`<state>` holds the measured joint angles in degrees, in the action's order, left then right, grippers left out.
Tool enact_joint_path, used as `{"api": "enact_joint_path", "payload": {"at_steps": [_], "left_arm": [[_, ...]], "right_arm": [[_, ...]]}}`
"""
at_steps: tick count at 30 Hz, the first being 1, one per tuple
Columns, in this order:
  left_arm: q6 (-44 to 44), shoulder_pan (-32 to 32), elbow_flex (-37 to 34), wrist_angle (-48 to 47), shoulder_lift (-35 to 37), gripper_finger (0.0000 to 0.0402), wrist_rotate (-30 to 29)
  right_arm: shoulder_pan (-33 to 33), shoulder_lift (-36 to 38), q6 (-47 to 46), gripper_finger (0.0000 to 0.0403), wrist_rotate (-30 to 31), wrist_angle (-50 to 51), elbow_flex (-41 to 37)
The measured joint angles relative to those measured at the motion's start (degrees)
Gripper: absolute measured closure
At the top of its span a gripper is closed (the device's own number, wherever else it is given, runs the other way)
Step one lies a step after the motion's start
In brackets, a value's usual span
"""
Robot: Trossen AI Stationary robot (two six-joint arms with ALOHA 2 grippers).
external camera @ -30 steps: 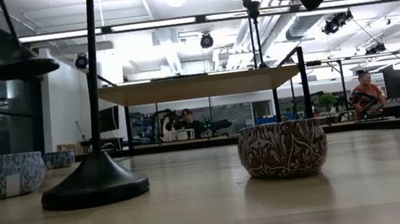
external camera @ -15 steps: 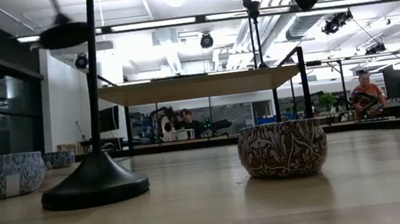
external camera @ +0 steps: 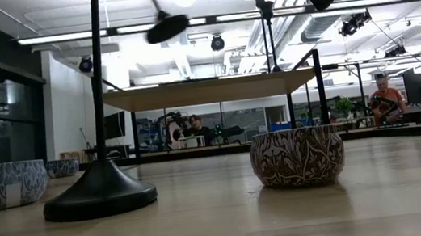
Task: Pick & Place candle stick holders
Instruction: Put the black candle holder on the shelf
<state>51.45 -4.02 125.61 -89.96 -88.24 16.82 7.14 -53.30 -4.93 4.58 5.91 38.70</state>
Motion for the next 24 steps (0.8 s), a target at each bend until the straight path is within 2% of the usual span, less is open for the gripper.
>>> {"api": "enact_joint_path", "payload": {"at_steps": [6, 11, 16, 24], "left_arm": [[-9.0, -9.4, 5.4, -0.1, -5.0, 0.0401, 6.8], [-13.0, -13.5, 8.0, 0.0, -7.6, 0.0401, 11.0], [-15.1, -16.0, 8.4, -0.1, -7.7, 0.0401, 12.5], [-20.2, -18.2, 8.5, -0.1, -8.2, 0.0401, 10.8]], "right_arm": [[0.0, 0.1, -0.1, 0.0203, 1.5, 0.0, 0.0], [0.0, 0.1, -0.5, 0.0203, 1.5, 0.2, 0.0], [0.0, 0.1, -0.6, 0.0203, 2.8, 0.2, 0.0], [0.0, 0.1, -0.6, 0.0203, 6.1, 0.2, 0.0]]}}
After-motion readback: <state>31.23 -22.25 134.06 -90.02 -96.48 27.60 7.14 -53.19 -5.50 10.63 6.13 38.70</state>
